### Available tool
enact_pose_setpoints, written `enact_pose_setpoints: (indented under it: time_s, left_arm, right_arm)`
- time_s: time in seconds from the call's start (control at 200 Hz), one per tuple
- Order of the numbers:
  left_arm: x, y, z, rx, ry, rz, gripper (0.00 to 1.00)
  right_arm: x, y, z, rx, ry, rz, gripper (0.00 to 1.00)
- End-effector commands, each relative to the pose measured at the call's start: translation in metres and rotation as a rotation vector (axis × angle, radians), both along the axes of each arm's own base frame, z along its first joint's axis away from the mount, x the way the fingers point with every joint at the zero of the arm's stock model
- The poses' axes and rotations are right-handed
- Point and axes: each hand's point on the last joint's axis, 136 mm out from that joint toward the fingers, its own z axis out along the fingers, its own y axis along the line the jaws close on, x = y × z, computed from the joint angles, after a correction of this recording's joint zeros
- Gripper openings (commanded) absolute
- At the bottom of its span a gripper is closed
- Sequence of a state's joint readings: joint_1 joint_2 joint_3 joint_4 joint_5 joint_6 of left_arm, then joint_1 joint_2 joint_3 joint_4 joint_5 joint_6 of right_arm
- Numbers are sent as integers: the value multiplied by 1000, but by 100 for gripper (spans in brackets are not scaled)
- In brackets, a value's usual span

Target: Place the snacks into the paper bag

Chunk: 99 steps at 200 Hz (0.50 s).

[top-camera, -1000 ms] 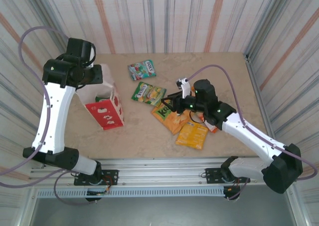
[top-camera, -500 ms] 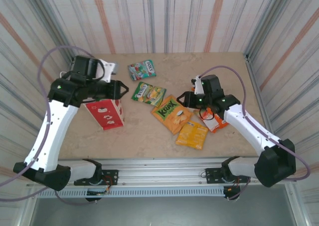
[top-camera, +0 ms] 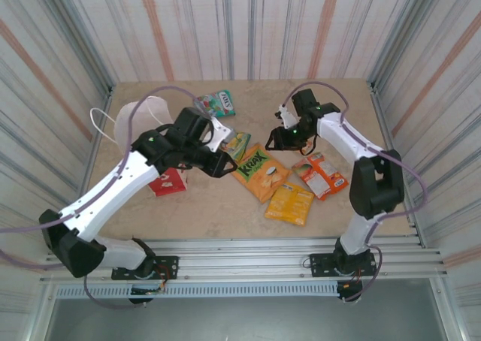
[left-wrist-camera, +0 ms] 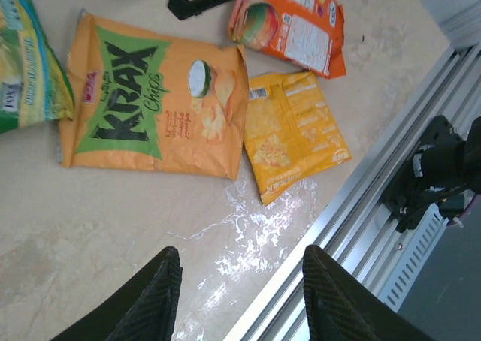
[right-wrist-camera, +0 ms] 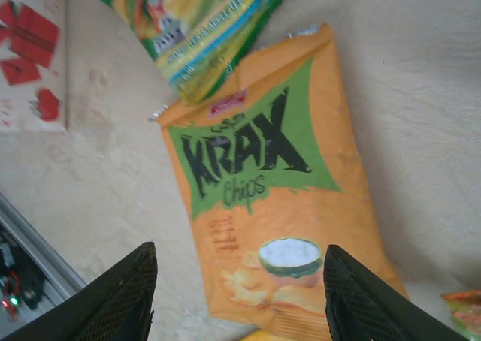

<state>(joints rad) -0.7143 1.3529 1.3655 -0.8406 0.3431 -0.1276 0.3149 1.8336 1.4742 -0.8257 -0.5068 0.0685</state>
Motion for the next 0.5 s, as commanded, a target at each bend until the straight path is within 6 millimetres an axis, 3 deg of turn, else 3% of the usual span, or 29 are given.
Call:
enact_pose_setpoints:
  time_s: [0.0, 0.225, 0.491]
  left_arm:
    - [6, -8, -4, -7, -23, -9, 47]
    - [2, -23, -11, -29, 3, -33, 46]
    - [2, -29, -12, -30, -9, -49, 46]
  right_arm:
    - [-8, 3, -10, 24, 76, 116, 59]
    - [5, 10, -35, 59, 132, 150, 60]
    - [0, 10, -58, 52, 205, 184, 61]
